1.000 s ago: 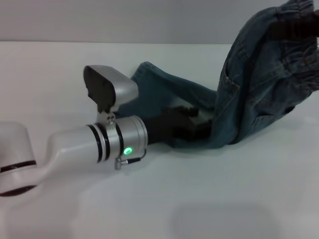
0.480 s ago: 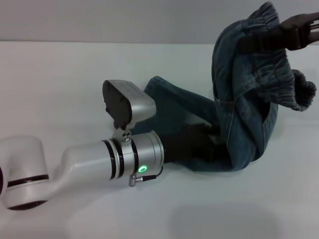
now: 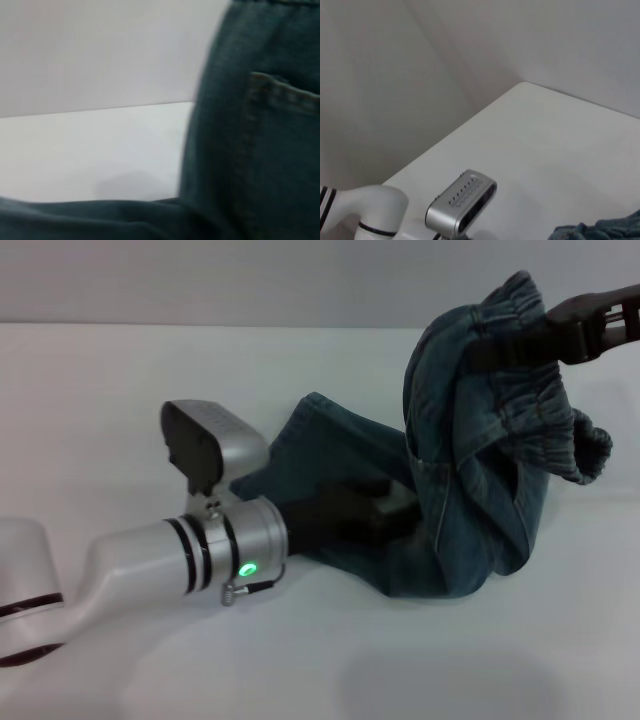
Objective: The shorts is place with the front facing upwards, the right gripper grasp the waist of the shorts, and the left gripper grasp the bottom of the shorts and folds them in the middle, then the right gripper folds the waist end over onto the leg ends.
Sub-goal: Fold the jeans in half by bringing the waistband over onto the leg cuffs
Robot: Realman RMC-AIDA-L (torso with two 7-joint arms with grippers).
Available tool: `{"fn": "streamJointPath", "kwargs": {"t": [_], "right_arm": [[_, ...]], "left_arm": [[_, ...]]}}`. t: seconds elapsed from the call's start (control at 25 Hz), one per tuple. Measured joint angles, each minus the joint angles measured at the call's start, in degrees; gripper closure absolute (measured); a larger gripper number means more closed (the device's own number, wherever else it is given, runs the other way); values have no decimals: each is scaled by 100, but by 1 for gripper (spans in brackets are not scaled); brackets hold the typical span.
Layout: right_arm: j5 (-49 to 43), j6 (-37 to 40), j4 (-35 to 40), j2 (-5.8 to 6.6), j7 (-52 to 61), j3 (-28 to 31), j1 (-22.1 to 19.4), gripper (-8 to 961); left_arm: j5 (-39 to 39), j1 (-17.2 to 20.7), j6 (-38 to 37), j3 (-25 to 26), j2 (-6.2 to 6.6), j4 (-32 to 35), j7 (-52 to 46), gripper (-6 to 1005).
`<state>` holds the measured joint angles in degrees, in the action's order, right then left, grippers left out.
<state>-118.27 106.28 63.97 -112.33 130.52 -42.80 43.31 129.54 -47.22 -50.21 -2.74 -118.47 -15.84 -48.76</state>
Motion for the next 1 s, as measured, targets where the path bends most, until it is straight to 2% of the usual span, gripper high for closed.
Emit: {"fn": "streamJointPath", "kwargs": {"t": [0.36, 0.6, 0.76, 1.0], "right_arm": [[-135, -147, -337, 1, -137, -117, 35, 874], [-141, -404, -493, -39, -198, -415, 42, 873], [-143, -558, -733, -84, -288, -522, 105, 873], [-164, -1047, -1026, -181, -387, -977, 223, 873]], "left_arm": [[-32, 193, 106, 248, 8, 475, 6, 383], [-32, 353, 108, 919, 9, 946, 143, 383], [-35, 538, 7, 1698, 46, 1176, 266, 383], [-38, 679, -159, 2033, 52, 1378, 295, 383]]}}
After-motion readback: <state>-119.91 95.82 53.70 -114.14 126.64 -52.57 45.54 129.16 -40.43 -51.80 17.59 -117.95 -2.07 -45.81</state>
